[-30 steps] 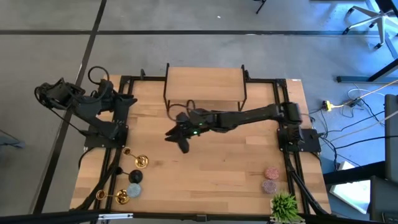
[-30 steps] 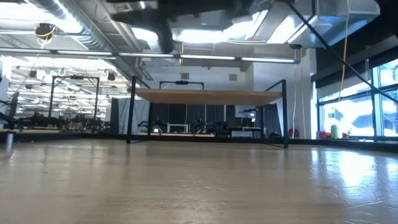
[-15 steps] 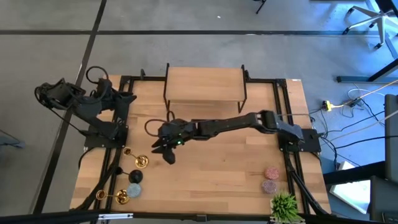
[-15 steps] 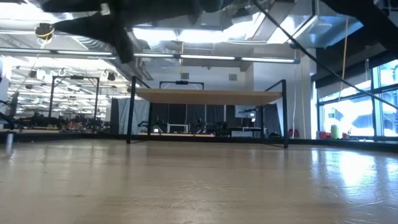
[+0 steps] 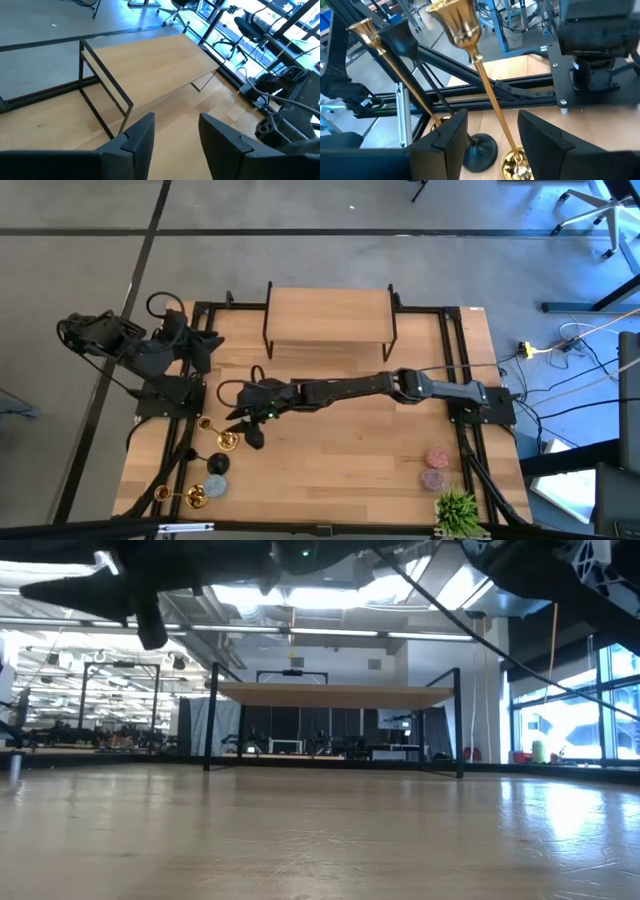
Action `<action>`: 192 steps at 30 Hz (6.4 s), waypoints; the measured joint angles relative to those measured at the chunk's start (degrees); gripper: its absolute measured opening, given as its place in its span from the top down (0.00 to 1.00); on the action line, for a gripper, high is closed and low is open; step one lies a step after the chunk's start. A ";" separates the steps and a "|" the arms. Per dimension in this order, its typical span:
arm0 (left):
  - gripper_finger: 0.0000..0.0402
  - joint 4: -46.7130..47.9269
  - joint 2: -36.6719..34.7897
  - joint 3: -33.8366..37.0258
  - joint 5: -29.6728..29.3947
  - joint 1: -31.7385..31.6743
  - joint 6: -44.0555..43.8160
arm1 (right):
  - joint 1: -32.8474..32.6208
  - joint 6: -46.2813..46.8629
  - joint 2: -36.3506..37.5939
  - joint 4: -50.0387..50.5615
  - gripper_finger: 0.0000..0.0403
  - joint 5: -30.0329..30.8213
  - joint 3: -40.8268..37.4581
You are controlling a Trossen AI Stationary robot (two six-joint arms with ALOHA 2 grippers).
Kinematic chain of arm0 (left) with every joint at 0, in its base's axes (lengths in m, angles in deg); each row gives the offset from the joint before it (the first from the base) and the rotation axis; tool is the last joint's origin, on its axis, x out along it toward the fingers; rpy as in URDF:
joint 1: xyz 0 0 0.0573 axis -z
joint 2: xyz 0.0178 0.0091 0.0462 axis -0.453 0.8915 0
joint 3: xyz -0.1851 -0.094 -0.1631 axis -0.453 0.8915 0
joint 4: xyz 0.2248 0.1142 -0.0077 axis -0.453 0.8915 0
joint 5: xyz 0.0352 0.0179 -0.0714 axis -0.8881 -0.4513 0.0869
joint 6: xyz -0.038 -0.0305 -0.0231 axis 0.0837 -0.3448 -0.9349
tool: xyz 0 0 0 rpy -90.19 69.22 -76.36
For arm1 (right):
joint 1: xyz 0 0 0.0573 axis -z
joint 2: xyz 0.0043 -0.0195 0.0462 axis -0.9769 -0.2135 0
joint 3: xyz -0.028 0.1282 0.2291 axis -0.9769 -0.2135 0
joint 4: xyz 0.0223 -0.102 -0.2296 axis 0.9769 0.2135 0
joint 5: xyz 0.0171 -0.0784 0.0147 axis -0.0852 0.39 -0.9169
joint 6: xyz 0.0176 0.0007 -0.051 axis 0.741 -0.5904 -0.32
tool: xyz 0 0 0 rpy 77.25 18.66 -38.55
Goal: Pick & Place candle stick holders
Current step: Put the gold brass candlestick on the shelf
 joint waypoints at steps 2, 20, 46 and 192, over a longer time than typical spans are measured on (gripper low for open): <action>0.63 -0.02 0.15 0.00 0.04 0.00 -0.24 | -0.30 0.03 -0.22 -1.05 0.52 1.10 -0.64; 0.63 13.83 -1.52 0.02 29.61 0.02 -4.65 | -0.57 -0.92 -0.67 5.58 0.46 2.71 -0.18; 0.63 11.28 -20.95 22.53 60.38 0.10 -49.21 | -0.62 -1.94 2.60 19.18 0.46 2.74 -0.18; 0.97 -82.89 21.92 30.27 95.25 -36.83 -4.26 | 0.43 -11.99 27.23 68.21 0.76 16.25 -0.22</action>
